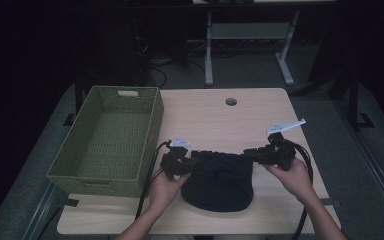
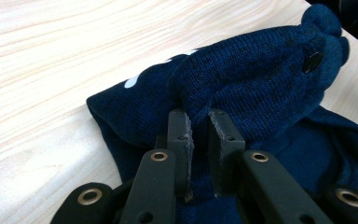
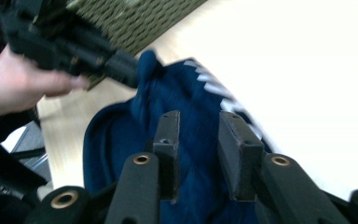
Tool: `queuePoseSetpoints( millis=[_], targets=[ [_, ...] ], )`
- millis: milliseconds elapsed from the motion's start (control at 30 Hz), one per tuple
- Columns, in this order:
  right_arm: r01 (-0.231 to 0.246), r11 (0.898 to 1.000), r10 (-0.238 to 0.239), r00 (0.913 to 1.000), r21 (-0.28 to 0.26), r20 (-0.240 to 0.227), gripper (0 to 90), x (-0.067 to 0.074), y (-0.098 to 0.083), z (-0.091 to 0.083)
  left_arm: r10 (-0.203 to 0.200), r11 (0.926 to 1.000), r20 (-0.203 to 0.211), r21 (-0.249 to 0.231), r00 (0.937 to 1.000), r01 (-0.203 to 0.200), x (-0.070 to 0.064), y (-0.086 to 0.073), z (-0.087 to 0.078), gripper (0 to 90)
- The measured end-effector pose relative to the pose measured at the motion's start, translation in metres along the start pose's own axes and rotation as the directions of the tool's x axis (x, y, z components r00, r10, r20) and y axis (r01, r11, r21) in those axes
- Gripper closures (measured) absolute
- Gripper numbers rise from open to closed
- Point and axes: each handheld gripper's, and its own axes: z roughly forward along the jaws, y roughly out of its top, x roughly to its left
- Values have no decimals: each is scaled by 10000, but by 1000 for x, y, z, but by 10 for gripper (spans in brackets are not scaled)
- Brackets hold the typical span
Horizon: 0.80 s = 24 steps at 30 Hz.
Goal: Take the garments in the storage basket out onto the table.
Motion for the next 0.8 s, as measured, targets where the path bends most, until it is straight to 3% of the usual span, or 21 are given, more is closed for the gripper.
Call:
queuePoseSetpoints(
  millis=[67,233,300,467,800],
  targets=[
    [-306,9995,306,9995,65,89,750,-6,10,5,109,9999,-13,45,9999,-109,0,0,0,803],
    [-751,9955,741,9971,571,187,821,-14,14,19,17,10000,94,79,10000,-18,1,-2,0,804],
    [-901,9926,905,9959,819,-9,842,-17,13,26,-11,10000,130,66,9999,11,2,-2,-1,804],
    [-715,9885,770,9964,1334,-364,845,-13,8,35,-273,9994,557,204,9981,262,2,0,-7,731],
    [-432,9832,553,9965,1773,-635,845,0,-14,38,256,9992,970,-333,9950,-224,-22,14,-39,721]
  ],
)
